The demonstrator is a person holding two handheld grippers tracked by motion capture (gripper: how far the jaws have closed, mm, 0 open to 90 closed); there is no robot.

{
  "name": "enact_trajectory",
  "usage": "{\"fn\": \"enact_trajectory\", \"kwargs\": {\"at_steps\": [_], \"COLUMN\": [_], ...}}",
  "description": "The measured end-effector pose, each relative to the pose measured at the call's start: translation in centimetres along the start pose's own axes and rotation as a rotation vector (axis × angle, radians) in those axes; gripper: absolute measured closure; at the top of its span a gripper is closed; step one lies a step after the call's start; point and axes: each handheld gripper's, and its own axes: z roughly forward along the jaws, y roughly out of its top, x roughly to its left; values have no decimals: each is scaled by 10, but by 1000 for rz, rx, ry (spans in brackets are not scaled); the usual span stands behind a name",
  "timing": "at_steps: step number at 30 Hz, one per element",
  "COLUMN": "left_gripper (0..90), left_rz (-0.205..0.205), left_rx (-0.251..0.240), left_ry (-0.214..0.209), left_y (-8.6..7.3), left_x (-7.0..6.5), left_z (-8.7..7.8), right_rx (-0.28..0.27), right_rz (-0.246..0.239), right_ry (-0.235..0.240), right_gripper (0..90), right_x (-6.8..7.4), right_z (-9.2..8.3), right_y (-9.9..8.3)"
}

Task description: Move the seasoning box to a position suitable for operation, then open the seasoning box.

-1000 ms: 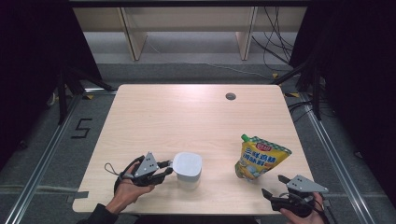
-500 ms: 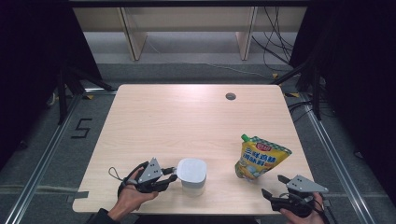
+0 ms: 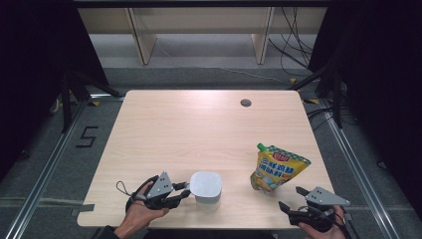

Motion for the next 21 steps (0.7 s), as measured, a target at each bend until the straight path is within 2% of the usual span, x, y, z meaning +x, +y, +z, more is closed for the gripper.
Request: {"fn": "enact_trajectory", "kwargs": {"at_steps": [3, 5, 6, 8, 11, 12, 14, 15, 16, 18, 19, 20, 21], "left_gripper": [691, 691, 690, 689, 687, 683, 651, 620, 587, 521, 498, 472, 437], "left_rz": [-2, -11, -4, -15, -3, -18, -21, -25, -12, -18, -23, -9, -25], "left_rx": [3, 8, 14, 9, 9, 13, 12, 6, 15, 10, 7, 16, 18], "left_ry": [0, -1, 0, -2, -5, -8, -20, -12, -3, -4, -5, 3, 7], "left_y": [0, 0, 0, 0, 0, 0, 0, -1, -1, -1, -1, 0, 0], "left_x": [0, -1, -1, -1, 0, 0, 0, -1, 0, -2, -2, -2, -2], "left_z": [0, -1, -1, -1, -2, -3, -4, -4, -5, -6, -6, -7, -7], "right_rx": [-7, -12, -1, 1, 12, 9, 0, 2, 3, -8, -2, 7, -1], "right_rz": [11, -3, 9, 11, 54, 42, 18, 27, 24, -9, -5, 31, 5], "right_ry": [-8, 0, -1, 13, -1, 0, -8, -6, 1, -7, 12, -5, -5], "right_gripper": [193, 193, 193, 193, 192, 192, 193, 192, 192, 192, 192, 192, 192], "right_x": [0, -2, -1, -3, 0, -1, -2, -1, -2, -4, -4, 0, -2], "right_z": [0, 1, 0, 1, -1, 0, 0, 0, 1, 1, 2, 1, 0], "right_y": [-1, -1, -1, -2, -2, -2, -2, -2, -2, -1, -1, -2, -1]}}
